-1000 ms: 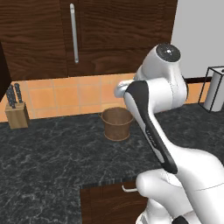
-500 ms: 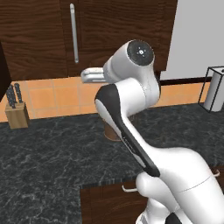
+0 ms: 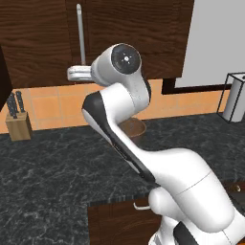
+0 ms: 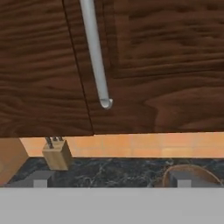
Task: Open the cabinet, pick up the bread from the cabinet and place it in the basket. Then move the basket to the dining counter.
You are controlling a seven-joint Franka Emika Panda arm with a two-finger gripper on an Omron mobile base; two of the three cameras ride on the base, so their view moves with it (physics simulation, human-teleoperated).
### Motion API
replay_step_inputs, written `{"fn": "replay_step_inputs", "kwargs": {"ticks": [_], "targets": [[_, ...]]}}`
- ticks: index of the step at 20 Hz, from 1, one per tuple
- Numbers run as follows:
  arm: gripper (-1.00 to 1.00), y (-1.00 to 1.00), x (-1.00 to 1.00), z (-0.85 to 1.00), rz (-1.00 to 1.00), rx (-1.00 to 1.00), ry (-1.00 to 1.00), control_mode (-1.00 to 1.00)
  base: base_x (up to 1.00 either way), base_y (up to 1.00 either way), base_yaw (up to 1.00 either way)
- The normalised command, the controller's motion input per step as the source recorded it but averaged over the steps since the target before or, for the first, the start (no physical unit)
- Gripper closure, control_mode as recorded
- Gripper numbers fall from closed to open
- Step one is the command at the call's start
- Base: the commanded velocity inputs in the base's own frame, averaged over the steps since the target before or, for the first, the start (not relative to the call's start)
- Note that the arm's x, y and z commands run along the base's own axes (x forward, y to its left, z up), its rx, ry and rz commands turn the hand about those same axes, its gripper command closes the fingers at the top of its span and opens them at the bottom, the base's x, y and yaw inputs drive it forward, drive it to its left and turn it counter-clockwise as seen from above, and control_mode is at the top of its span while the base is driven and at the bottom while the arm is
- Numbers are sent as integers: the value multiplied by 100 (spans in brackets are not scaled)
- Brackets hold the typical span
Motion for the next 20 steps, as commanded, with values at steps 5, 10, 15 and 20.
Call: {"fn": "replay_step_inputs", "kwargs": {"ticks": [5, 10, 15, 20], "targets": [[-100, 4, 73, 51, 2, 1, 0, -100, 0, 0, 0], [-100, 18, 76, 52, 6, 1, 2, -100, 0, 0, 0], [-100, 45, 48, 26, 3, 0, 2, -100, 0, 0, 0], [-100, 35, 21, 0, 1, 0, 0, -100, 0, 0, 0]]}}
